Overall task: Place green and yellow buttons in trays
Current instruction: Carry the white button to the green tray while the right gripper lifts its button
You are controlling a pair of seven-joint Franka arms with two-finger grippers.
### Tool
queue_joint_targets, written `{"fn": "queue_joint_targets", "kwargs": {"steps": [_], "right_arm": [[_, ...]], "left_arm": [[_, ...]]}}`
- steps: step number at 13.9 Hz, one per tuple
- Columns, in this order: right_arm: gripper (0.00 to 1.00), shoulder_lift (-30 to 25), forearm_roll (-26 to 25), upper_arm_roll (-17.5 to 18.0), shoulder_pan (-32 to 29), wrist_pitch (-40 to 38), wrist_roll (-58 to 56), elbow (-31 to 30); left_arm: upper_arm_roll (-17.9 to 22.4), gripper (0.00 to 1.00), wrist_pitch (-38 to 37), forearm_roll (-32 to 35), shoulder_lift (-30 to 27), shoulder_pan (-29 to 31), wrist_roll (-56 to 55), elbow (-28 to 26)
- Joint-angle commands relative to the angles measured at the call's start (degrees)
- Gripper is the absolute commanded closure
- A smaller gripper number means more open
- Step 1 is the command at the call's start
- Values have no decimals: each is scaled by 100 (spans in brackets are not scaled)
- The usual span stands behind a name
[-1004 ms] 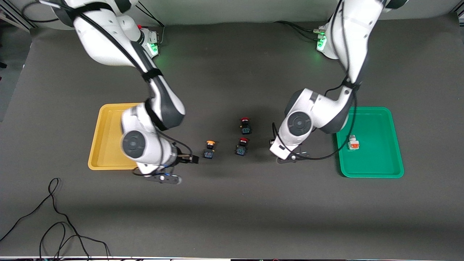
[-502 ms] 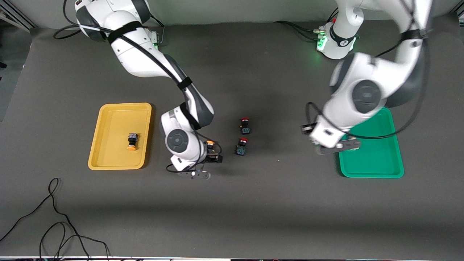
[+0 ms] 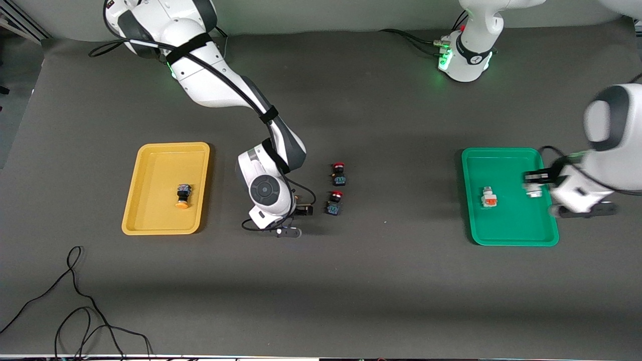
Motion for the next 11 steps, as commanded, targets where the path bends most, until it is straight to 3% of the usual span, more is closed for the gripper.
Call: {"fn": "queue_joint_targets", "kwargs": {"steps": [1,2,3,4,9,10,11], "right_arm": [[60,-59,-111,-241,264,42,160,-163],[80,-85,-111,-249,255,42,160,-163],[92,-120,-111,-249,246,33,151,-146],[97,-146,-111,-249,220,42,151,-146],[100,-690,-111,-293,176,-106,90,-163],[100,-866,-102,-450,176,-316,55,-163],[100,-1085,-67,-556,167,-614,-76,-155]], "left_arm": [[-77,79,1143,251,-45,314,492,-961],[-77,79,1696,426,51,445,545,-1330],[-86,79,2241,463,165,551,581,-1665],[-86,79,2725,463,297,595,590,-1929],[-86,76,3449,463,886,596,599,-2055],[-86,70,3486,463,939,596,616,-2020],[-86,48,3460,463,966,596,729,-1976]]}}
